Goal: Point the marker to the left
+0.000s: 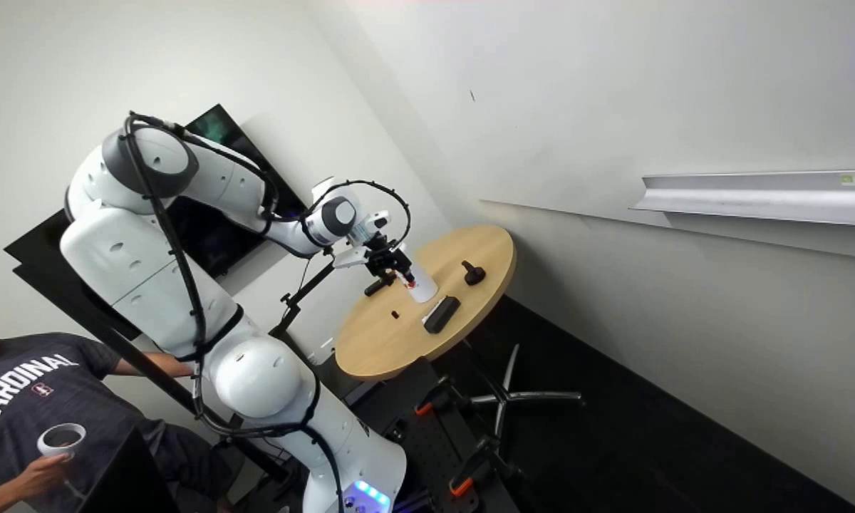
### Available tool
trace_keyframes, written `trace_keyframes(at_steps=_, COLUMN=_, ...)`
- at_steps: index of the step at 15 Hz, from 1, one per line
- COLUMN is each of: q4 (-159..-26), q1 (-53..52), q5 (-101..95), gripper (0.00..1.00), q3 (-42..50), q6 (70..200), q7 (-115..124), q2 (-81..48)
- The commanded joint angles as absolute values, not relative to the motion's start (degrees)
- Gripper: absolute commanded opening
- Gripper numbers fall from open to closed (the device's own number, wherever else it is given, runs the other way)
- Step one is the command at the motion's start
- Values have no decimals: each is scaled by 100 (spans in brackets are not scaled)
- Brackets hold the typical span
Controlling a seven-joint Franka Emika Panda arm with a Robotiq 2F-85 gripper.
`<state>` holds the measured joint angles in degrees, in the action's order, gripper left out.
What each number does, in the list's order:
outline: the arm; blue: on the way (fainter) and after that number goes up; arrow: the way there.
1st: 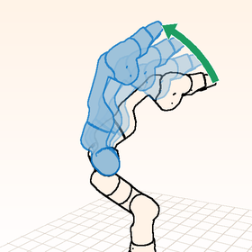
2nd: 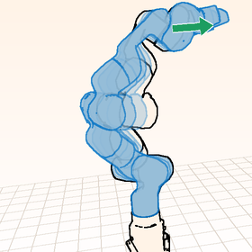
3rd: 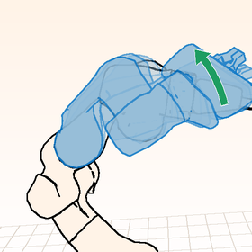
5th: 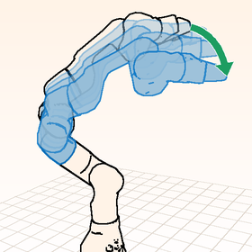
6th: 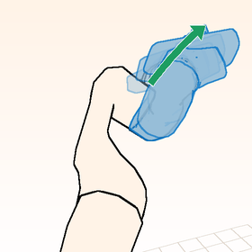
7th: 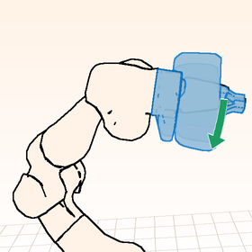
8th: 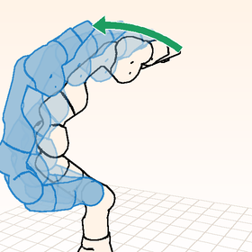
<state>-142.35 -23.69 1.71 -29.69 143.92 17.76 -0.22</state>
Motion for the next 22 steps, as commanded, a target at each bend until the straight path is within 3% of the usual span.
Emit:
trace_keyframes(at_steps=1, q4=-14218, q1=-2513, q5=133, gripper=100, q3=-2843, q6=14459, q7=1737, q2=-206)
trace_keyframes(at_steps=12, q4=-13802, q1=-2945, q5=-222, gripper=100, q3=-2699, q6=15004, q7=2646, q2=-1101)
trace_keyframes(at_steps=22, q4=-13548, q1=-3970, q5=-2008, gripper=100, q3=-1539, q6=16399, q7=4507, q2=-2162)
